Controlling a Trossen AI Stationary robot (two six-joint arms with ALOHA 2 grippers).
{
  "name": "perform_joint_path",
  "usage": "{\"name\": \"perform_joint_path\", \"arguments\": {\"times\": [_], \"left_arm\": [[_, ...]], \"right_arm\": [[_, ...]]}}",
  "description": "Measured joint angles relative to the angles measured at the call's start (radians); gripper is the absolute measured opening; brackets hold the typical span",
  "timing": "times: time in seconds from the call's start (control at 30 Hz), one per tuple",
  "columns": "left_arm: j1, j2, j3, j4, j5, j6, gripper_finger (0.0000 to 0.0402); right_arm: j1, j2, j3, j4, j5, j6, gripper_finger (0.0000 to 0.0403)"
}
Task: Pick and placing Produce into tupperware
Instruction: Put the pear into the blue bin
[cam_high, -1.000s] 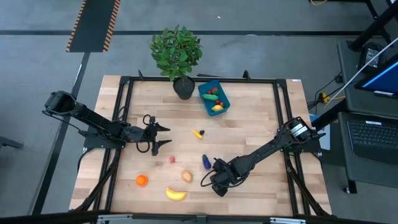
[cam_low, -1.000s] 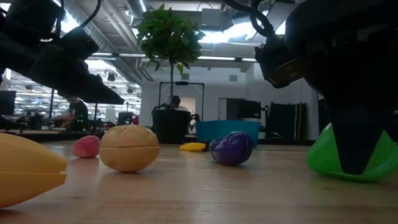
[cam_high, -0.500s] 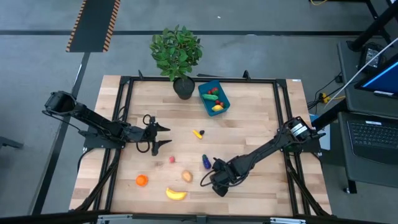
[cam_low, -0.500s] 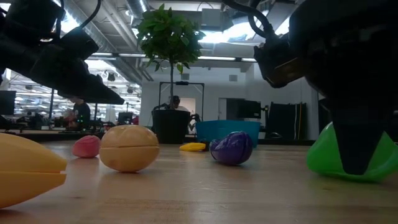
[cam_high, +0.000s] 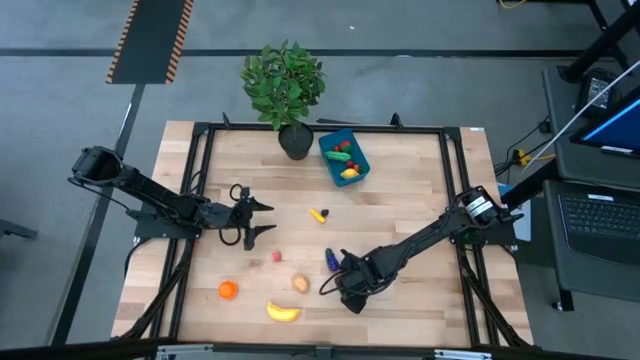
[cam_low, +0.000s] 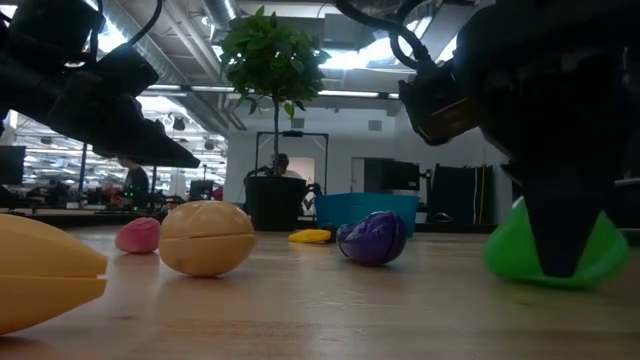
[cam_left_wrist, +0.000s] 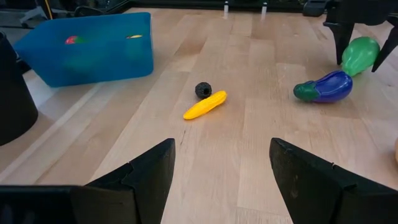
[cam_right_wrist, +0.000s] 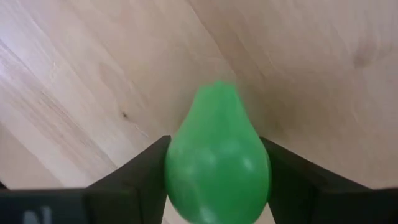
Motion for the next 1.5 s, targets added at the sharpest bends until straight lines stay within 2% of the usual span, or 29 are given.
{"name": "perform_joint_path", "arguments": {"times": [0.23, 0.5, 0.63, 0.8, 0.9, 1.1, 1.23, 1.33, 1.5], "left_arm": [[0.0, 0.0, 0.0, 0.0, 0.0, 0.0, 0.0253], [0.0, 0.0, 0.0, -0.008, 0.0, 0.0, 0.0253], [0.0, 0.0, 0.0, -0.009, 0.0, 0.0, 0.0253], [0.0, 0.0, 0.0, -0.011, 0.0, 0.0, 0.0253], [0.0, 0.0, 0.0, -0.011, 0.0, 0.0, 0.0253], [0.0, 0.0, 0.0, -0.011, 0.0, 0.0, 0.0253], [0.0, 0.0, 0.0, -0.011, 0.0, 0.0, 0.0253], [0.0, 0.0, 0.0, -0.011, 0.0, 0.0, 0.0253], [0.0, 0.0, 0.0, -0.011, 0.0, 0.001, 0.0253]], "right_arm": [[-0.002, 0.0, 0.0, 0.03, 0.073, -0.046, 0.0212], [-0.003, 0.0, 0.029, -0.001, 0.076, -0.074, 0.0212], [-0.003, 0.001, 0.12, -0.128, 0.079, -0.1, 0.0212], [-0.003, 0.001, 0.233, -0.298, 0.172, -0.152, 0.0212], [-0.003, 0.0, 0.265, -0.379, 0.219, -0.175, 0.0212], [-0.003, -0.014, 0.289, -0.589, 0.233, -0.149, 0.0212], [-0.002, -0.07, 0.29, -0.553, 0.293, -0.174, 0.0212], [0.007, -0.121, 0.278, -0.527, 0.385, -0.181, 0.0212], [0.028, -0.26, 0.141, -0.404, 0.516, -0.136, 0.0212]]}}
